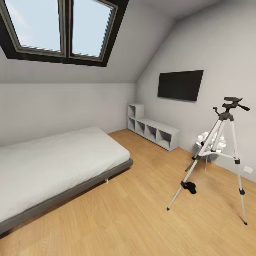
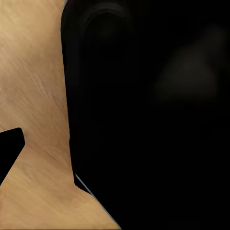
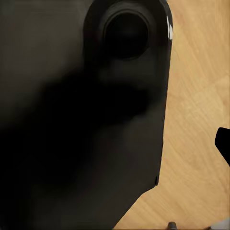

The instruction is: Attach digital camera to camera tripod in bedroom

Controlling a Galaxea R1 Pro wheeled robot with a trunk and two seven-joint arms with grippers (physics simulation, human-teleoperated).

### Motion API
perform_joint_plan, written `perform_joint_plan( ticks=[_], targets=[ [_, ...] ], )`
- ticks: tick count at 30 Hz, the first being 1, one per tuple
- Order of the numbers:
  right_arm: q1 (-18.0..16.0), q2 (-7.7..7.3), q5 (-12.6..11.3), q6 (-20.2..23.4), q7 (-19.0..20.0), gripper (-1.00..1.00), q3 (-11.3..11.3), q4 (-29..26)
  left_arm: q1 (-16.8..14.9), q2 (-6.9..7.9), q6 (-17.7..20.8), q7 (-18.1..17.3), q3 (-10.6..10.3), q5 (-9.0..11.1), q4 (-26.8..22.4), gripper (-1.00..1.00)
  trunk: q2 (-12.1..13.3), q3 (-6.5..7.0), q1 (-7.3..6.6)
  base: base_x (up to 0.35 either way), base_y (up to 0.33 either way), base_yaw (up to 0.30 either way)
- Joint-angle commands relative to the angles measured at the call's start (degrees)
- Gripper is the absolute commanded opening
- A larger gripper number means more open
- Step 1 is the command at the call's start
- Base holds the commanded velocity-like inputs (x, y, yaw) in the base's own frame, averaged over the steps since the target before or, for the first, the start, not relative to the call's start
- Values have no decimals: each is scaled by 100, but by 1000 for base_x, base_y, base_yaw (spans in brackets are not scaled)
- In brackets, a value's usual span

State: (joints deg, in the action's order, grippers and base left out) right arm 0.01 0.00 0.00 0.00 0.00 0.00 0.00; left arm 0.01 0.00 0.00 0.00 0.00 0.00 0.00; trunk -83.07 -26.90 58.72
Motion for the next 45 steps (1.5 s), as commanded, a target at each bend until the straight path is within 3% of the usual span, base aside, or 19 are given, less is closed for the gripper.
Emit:
perform_joint_plan(
  ticks=[1,13,23,37,45],
  targets=[
    [-8,-33,33,-33,-32,100,33,0,33,-33,-33,33,-9,33,-33,100,-1,-3,0,0,0,0],
    [-9,-49,56,-113,-15,100,38,0,34,-215,-28,-42,23,412,-300,100,-1,-3,0,0,0,0],
    [-10,-43,29,-158,-17,100,-5,0,34,-236,-27,-44,18,733,-315,100,-1,-3,0,0,0,-32],
    [-10,-78,38,-605,-9,100,28,8,34,-232,-26,-38,11,799,-322,100,-1,-3,0,0,0,-254],
    [-10,-74,27,-649,-9,100,27,8,34,-230,-32,-43,9,1005,-325,100,-1,-3,0,0,0,-287]
  ],
)
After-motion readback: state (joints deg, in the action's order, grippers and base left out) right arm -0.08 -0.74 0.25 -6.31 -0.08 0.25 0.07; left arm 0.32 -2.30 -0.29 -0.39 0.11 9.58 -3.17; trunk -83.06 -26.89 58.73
